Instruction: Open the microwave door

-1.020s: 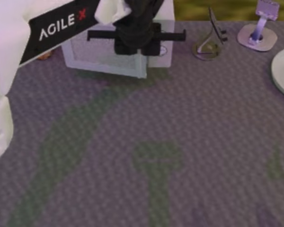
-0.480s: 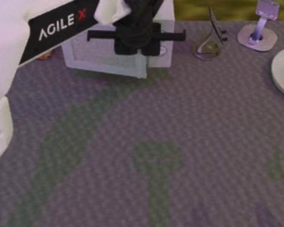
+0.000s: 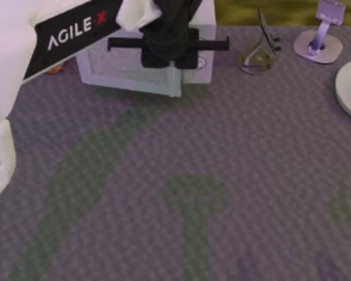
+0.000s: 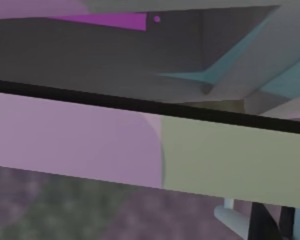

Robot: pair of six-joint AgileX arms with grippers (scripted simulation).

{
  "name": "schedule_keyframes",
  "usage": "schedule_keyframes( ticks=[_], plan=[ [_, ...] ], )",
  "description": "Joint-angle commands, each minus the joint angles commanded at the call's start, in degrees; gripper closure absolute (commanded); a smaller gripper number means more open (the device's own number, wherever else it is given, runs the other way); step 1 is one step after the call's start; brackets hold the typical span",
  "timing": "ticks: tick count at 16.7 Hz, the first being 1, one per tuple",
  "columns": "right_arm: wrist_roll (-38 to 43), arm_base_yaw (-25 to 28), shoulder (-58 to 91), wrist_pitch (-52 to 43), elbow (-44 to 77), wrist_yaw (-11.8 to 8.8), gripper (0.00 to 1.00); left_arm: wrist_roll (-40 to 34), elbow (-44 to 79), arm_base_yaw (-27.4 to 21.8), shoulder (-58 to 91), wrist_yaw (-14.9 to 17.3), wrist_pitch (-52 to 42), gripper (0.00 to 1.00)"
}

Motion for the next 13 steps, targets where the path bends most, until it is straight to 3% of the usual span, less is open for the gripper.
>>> schedule_keyframes(
  ticks=[7,13],
  plan=[
    [0.0,0.0,0.0,0.0,0.0,0.0,0.0,-0.07,-0.21,-0.37,0.05,0.38,0.18,1.0],
    [0.0,0.0,0.0,0.0,0.0,0.0,0.0,5.02,-7.86,0.54,-4.84,2.55,3.96,1.0]
  ],
)
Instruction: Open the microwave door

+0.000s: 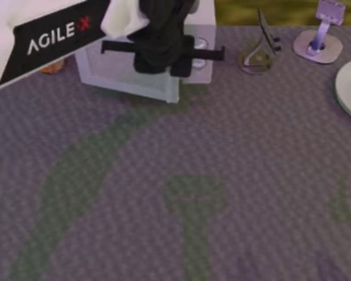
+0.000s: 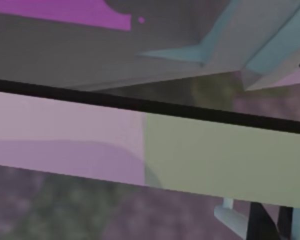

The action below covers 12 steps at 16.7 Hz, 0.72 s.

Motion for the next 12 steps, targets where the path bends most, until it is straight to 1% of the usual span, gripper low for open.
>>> schedule_keyframes(
  ticks=[12],
  plan=[
    [0.0,0.0,0.0,0.0,0.0,0.0,0.0,0.77,-1.1,0.12,-0.81,0.35,0.66,1.0]
  ],
)
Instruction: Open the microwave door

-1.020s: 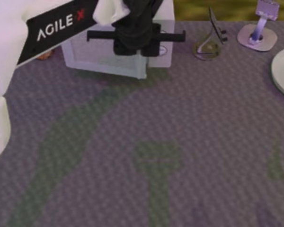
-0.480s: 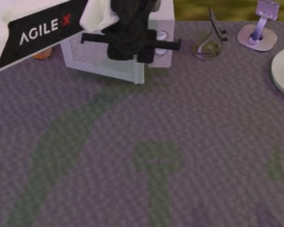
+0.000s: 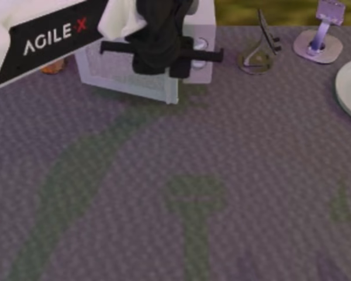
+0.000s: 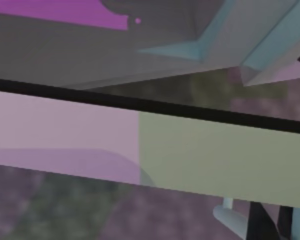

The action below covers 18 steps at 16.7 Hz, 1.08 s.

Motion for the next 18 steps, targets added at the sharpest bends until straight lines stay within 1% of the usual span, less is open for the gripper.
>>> schedule_keyframes(
  ticks=[14,16,18],
  plan=[
    [0.0,0.0,0.0,0.0,0.0,0.0,0.0,0.0,0.0,0.0,0.0,0.0,0.0,1.0],
    [0.0,0.0,0.0,0.0,0.0,0.0,0.0,-0.03,-0.25,-0.36,0.02,0.43,0.15,1.0],
    [0.0,0.0,0.0,0.0,0.0,0.0,0.0,1.53,-2.18,-0.01,-1.31,1.13,1.02,1.0]
  ],
)
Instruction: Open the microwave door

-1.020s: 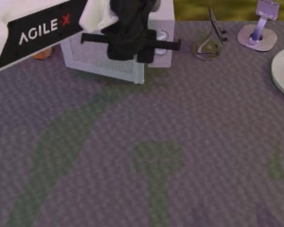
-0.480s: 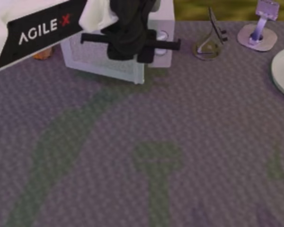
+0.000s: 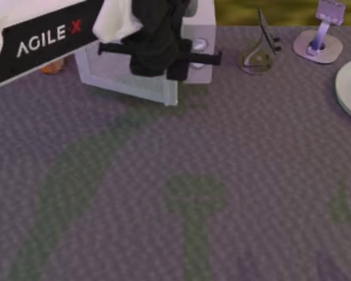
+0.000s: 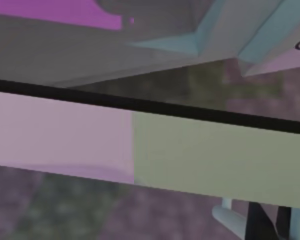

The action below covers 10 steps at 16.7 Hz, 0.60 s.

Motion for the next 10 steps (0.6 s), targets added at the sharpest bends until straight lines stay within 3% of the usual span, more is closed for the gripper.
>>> schedule_keyframes(
  ticks=[4,10],
  plan=[
    [0.0,0.0,0.0,0.0,0.0,0.0,0.0,4.25,-5.12,0.96,-3.48,1.99,2.35,1.0],
    [0.0,0.0,0.0,0.0,0.0,0.0,0.0,4.72,-5.65,1.06,-3.91,2.22,2.66,1.0]
  ],
)
